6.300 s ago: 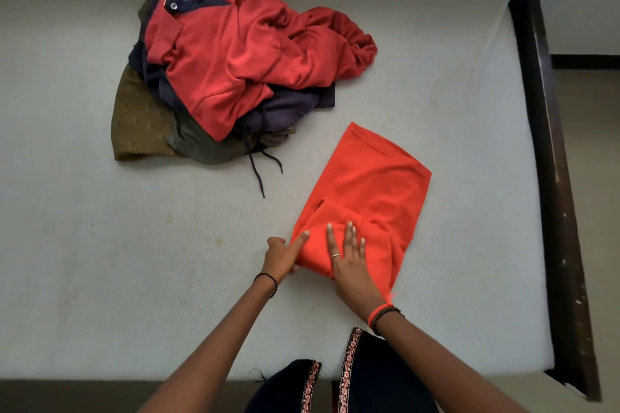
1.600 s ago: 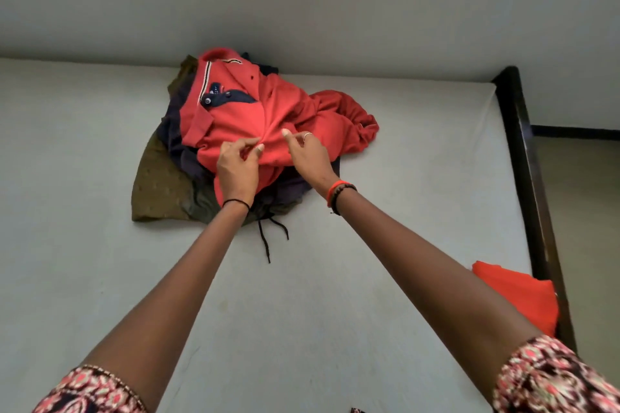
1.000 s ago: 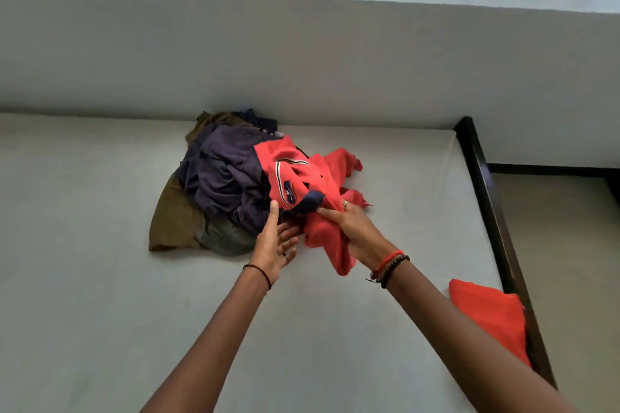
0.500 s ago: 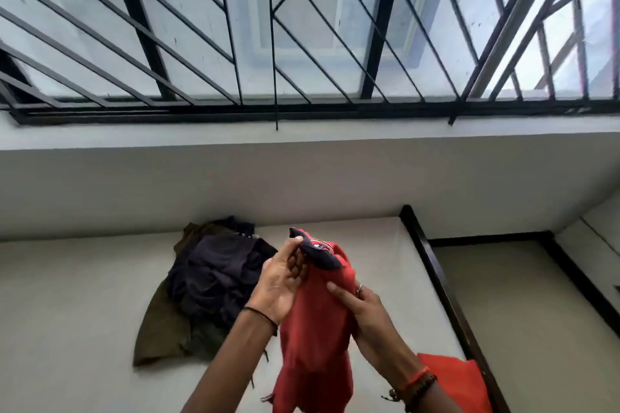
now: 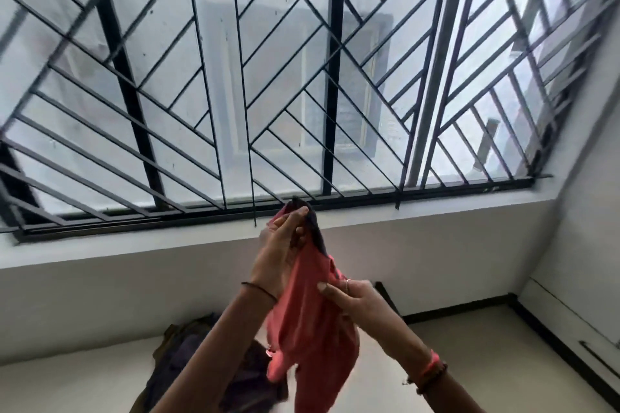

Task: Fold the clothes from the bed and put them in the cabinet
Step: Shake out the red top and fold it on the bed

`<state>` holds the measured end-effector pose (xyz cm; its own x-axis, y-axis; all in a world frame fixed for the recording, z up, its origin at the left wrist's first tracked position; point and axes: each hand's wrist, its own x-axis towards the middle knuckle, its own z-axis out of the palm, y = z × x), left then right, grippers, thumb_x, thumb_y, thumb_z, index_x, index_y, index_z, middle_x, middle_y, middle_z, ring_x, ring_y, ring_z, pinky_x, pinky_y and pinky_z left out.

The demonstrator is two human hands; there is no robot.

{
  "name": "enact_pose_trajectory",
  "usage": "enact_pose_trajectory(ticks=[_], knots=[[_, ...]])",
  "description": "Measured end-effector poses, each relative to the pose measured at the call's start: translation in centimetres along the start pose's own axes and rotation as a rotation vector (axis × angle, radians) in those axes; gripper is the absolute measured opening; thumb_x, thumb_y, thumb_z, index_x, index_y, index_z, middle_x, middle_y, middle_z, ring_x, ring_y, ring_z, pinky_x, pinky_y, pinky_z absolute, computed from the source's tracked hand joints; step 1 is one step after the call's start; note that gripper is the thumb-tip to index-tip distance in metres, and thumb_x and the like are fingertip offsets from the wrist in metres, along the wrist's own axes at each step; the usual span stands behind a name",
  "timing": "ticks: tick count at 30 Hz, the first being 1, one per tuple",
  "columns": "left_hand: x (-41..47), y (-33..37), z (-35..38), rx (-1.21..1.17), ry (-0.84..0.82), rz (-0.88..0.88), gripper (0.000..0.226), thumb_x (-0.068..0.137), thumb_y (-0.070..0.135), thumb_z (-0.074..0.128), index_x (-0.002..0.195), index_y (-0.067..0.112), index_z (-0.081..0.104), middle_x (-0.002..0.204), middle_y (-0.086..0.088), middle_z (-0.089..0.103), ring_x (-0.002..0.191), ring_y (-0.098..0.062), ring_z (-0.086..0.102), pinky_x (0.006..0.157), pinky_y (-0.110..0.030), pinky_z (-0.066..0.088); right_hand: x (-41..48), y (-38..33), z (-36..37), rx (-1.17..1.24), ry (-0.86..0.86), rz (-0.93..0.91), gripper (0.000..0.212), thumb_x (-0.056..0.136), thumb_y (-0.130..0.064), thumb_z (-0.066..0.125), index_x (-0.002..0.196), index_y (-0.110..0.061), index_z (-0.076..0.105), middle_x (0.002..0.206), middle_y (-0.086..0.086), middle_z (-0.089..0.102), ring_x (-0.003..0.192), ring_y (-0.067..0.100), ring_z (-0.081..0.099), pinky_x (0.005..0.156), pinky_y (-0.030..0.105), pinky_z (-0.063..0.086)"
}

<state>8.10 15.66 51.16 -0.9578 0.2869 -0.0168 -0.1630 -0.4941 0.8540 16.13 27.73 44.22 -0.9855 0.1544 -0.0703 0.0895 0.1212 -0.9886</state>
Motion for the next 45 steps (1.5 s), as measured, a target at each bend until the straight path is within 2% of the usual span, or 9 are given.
enact_pose_trajectory(ticks=[3, 5, 9, 15, 20, 31, 36, 41, 45], knots=[[-0.2, 2.4, 1.7, 0.024, -0.048, 0.035, 0.004, 0.086, 0.009, 0.063, 0.083, 0.007, 0.063, 0.049, 0.006, 0.056, 0.040, -0.002, 0.049, 0.043, -0.012, 0.041, 0.6, -3.5, -1.9, -0.077, 0.138, -0.150, 0.030, 0.083, -0.030, 0.070, 0.062, -0.013, 0.057, 0.051, -0.005, 0.056, 0.045, 0.009, 0.050, 0.048, 0.026, 0.041], [0.0, 3.4, 2.6, 0.093, -0.077, 0.065, 0.006, 0.085, 0.012, 0.065, 0.084, 0.007, 0.065, 0.050, 0.006, 0.058, 0.043, -0.003, 0.051, 0.047, -0.014, 0.043, 1.4, -6.0, -3.0, -0.184, 0.259, -0.308, 0.014, 0.081, -0.024, 0.072, 0.073, -0.021, 0.061, 0.067, -0.004, 0.065, 0.061, 0.009, 0.061, 0.061, 0.028, 0.050], [0.3, 4.3, 3.9, 0.226, -0.092, 0.120, 0.009, 0.085, 0.014, 0.065, 0.088, 0.005, 0.068, 0.052, 0.007, 0.062, 0.049, -0.005, 0.056, 0.054, -0.017, 0.046, 2.0, -10.1, -4.2, -0.165, 0.182, -0.461, 0.027, 0.081, -0.013, 0.072, 0.104, -0.005, 0.062, 0.091, 0.002, 0.067, 0.081, 0.002, 0.066, 0.073, 0.013, 0.051], [0.7, 4.4, 5.8, 0.315, -0.067, 0.148, 0.005, 0.086, 0.011, 0.065, 0.082, 0.009, 0.067, 0.045, 0.010, 0.057, 0.041, -0.005, 0.050, 0.041, -0.013, 0.040, 3.1, -10.9, -4.0, -0.083, 0.109, -0.393, 0.019, 0.079, -0.004, 0.073, 0.087, -0.011, 0.057, 0.075, 0.002, 0.063, 0.062, 0.003, 0.061, 0.060, 0.015, 0.049], [1.7, 4.0, 5.9, 0.393, -0.122, 0.130, 0.006, 0.083, 0.020, 0.069, 0.082, 0.015, 0.071, 0.069, -0.007, 0.057, 0.069, -0.022, 0.050, 0.059, -0.026, 0.043, 3.4, -10.1, -4.1, 0.071, 0.090, -0.361, 0.013, 0.082, 0.001, 0.068, 0.079, -0.010, 0.060, 0.072, 0.010, 0.062, 0.062, 0.013, 0.060, 0.060, 0.023, 0.052], [1.3, 2.0, 4.4, 0.731, -0.256, 0.100, 0.020, 0.091, 0.035, 0.057, 0.094, 0.015, 0.058, 0.082, 0.002, 0.062, 0.062, -0.003, 0.057, 0.056, -0.016, 0.040, 3.4, -9.1, -4.0, 0.426, 0.134, -0.304, 0.016, 0.083, 0.006, 0.061, 0.098, 0.004, 0.066, 0.088, 0.017, 0.068, 0.074, 0.021, 0.066, 0.069, 0.032, 0.057], [0.8, 1.6, 3.8, 0.665, -0.335, 0.147, 0.021, 0.096, 0.019, 0.050, 0.102, 0.003, 0.062, 0.075, 0.003, 0.065, 0.053, 0.007, 0.060, 0.049, -0.005, 0.040, 3.4, -9.0, -3.9, 0.552, 0.047, -0.219, 0.030, 0.073, 0.000, 0.069, 0.101, 0.011, 0.065, 0.094, 0.023, 0.068, 0.082, 0.029, 0.067, 0.085, 0.045, 0.053], [1.8, 1.8, 2.0, 0.683, -0.345, 0.256, 0.006, 0.084, 0.007, 0.066, 0.089, 0.009, 0.068, 0.071, 0.009, 0.070, 0.071, 0.000, 0.062, 0.071, -0.017, 0.049, 3.7, -8.8, -4.5, 0.581, 0.054, -0.238, 0.018, 0.076, 0.006, 0.065, 0.073, -0.010, 0.074, 0.073, 0.006, 0.072, 0.070, 0.016, 0.067, 0.065, 0.026, 0.057], [2.8, 2.6, 2.1, 0.820, -0.264, 0.472, 0.029, 0.080, -0.005, 0.067, 0.074, 0.023, 0.068, 0.064, 0.018, 0.068, 0.064, 0.007, 0.059, 0.069, -0.017, 0.049, 3.3, -9.1, -4.6, 0.527, 0.064, -0.257, 0.018, 0.079, 0.011, 0.061, 0.083, -0.005, 0.071, 0.073, 0.005, 0.073, 0.067, 0.013, 0.069, 0.063, 0.024, 0.056]])
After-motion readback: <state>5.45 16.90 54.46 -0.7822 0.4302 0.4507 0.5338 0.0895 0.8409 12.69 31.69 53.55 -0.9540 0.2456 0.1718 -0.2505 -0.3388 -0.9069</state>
